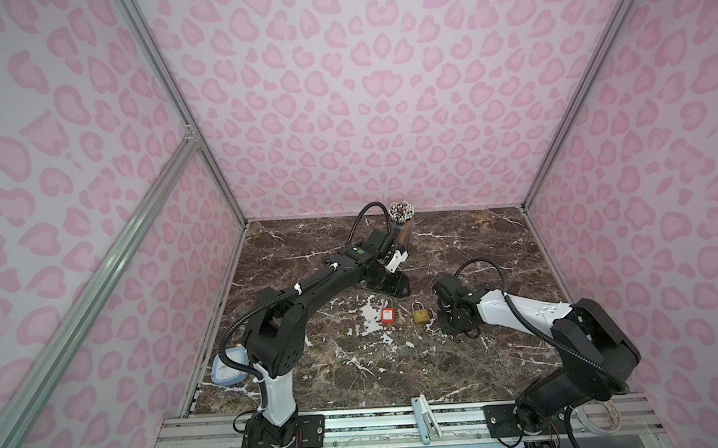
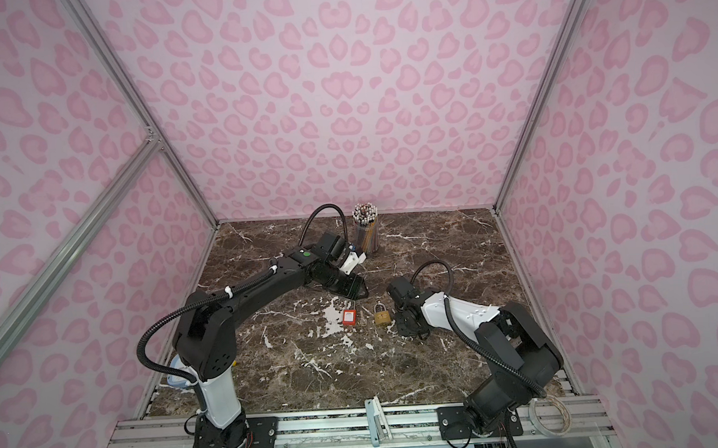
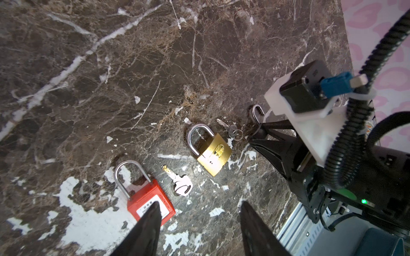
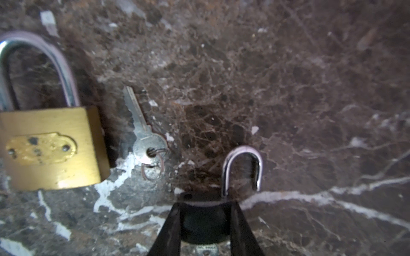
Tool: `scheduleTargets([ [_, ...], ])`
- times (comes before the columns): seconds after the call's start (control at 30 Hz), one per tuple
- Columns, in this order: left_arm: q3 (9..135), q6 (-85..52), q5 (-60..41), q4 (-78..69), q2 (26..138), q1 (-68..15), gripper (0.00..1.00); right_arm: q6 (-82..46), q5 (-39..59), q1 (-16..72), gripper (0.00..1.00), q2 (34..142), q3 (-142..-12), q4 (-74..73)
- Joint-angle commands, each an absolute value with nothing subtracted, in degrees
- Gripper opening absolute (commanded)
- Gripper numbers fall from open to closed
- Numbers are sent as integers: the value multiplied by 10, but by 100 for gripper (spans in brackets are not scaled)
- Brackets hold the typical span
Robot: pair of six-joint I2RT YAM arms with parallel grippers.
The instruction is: Lock with the key
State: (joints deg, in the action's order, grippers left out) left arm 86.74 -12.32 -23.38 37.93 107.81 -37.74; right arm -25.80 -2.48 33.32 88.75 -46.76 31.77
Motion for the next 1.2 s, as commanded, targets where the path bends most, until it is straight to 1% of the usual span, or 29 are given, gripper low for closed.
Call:
scheduleTargets([
  [0.0, 868, -152, -271, 354, 1065, -373, 59, -239, -40, 334, 26, 865, -471, 328],
  [0.27, 879, -232, -342, 307, 1040, -359, 59, -174, -8, 341, 25, 741, -490, 285],
  [0.43, 866, -296, -405, 231, 1011, -334, 59, -140, 17, 340, 24, 704, -507, 242],
  [0.6, 879, -303, -433, 233, 991, -319, 59, -124, 93, 339, 25, 699, -542, 214],
  [0.73, 895, -275, -427, 280, 976, -316, 58, -116, 158, 345, 25, 705, -581, 201],
  [1.0, 868, -273, -417, 282, 937, -310, 58, -69, 181, 369, 26, 757, -679, 239],
  [1.17, 858, -260, -412, 294, 934, -304, 54, -57, 179, 377, 26, 784, -721, 260],
])
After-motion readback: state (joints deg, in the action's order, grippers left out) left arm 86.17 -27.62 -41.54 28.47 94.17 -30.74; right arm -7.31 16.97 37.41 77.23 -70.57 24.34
